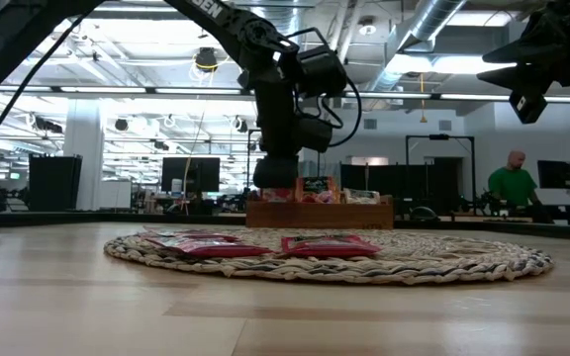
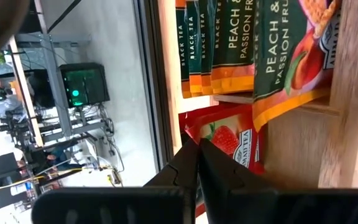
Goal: Pick & Place Tea
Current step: Put the red tea bag into the left slot of the wooden organizer
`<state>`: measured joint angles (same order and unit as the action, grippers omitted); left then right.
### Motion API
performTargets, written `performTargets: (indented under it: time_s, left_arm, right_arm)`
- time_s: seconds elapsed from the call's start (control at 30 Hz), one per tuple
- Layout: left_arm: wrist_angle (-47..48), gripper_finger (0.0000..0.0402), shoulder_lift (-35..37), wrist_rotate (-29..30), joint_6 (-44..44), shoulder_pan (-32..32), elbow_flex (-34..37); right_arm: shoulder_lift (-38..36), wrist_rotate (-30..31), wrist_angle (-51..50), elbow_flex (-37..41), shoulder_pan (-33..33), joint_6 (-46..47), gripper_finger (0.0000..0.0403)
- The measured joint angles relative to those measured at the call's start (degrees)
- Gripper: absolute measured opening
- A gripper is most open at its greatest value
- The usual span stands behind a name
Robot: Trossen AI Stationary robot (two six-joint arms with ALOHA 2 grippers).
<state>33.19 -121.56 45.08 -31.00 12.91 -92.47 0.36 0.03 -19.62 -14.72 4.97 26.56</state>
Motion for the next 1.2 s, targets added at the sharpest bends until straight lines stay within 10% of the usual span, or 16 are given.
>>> performTargets:
  time_s: [1.2]
  left_arm:
    - [0.7, 0.0006, 0.0, -0.4, 0.9, -0.1, 0.0]
  right_arm:
    - [0.0, 0.0, 0.0, 0.0, 0.0, 0.0, 0.0103]
